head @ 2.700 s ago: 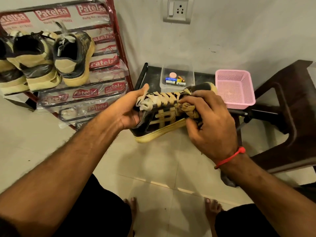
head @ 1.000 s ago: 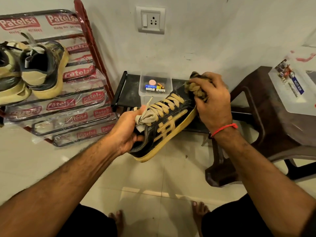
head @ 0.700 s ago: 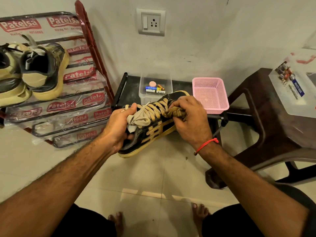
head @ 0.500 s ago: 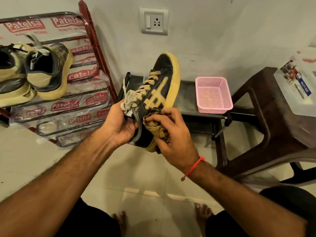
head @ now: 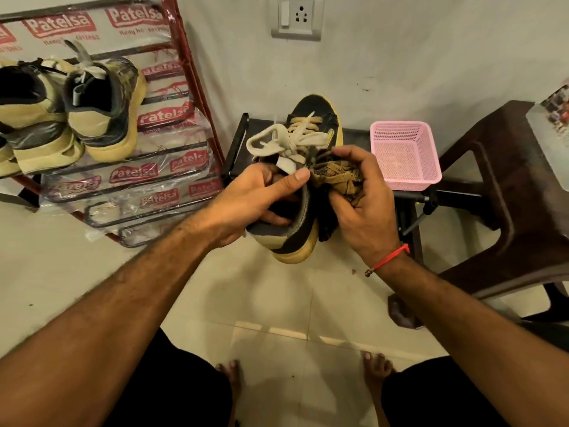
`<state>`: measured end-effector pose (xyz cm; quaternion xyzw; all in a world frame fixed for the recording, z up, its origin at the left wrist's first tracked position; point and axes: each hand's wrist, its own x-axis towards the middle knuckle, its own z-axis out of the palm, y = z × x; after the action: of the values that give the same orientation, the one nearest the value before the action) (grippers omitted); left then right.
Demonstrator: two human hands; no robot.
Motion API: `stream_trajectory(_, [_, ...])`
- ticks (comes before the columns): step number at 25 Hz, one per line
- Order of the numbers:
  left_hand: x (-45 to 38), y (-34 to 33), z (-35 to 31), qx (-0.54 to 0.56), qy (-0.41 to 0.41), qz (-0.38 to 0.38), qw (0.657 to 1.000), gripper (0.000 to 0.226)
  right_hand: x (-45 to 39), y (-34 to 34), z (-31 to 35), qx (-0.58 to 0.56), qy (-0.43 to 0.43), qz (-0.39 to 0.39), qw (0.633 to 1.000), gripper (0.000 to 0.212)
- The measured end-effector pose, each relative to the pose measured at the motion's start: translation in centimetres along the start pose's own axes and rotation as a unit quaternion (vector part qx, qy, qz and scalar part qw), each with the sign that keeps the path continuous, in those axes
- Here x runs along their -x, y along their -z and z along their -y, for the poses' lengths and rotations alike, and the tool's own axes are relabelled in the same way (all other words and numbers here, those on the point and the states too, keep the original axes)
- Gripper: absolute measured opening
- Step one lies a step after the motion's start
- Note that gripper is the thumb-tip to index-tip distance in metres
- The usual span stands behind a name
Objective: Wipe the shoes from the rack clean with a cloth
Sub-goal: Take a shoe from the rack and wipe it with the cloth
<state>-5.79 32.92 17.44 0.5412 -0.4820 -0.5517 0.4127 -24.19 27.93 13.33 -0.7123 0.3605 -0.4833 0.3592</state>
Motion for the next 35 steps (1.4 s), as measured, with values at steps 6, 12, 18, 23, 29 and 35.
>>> stream_trajectory(6, [-0.3, -1.7, 0.7, 0.005, -0.070, -0.133, 0.989, 0.019, -0.2, 0.2, 0.7, 0.045, 0.037, 0.048, 0.997, 0.044])
stream_trajectory(12, [-1.7, -0.2, 0.8, 0.130, 0.013, -0.239, 0.962, 0.025, 3.5, -1.6, 2.5, 0.199, 0.222, 0.238, 0.924, 0.042])
stream_trajectory(18, [-1.4, -1.2, 1.0, 0.122, 0.043, -0.187, 0.974, 0.031, -1.2, 0.5, 1.4, 0.163, 0.069, 0.085, 0.981, 0.043])
stream_trajectory(23, [-1.0, -0.6, 0.2, 0.200, 0.086, -0.237, 0.947, 0.034, 1.7, -0.3, 3.5, 0.153, 0.157, 0.171, 0.961, 0.041])
stream_trajectory(29, [2.3, -2.0, -2.5, 0.244, 0.139, -0.099, 0.955, 0.046, 1.3, 0.3, 4.8, 0.157, 0.232, 0.026, 0.960, 0.041])
stream_trajectory(35, [2.2, -3.2, -1.5, 0.173, 0.079, -0.096, 0.977, 0.031, -0.1, 0.8, 3.4, 0.160, 0.201, 0.017, 0.966, 0.039])
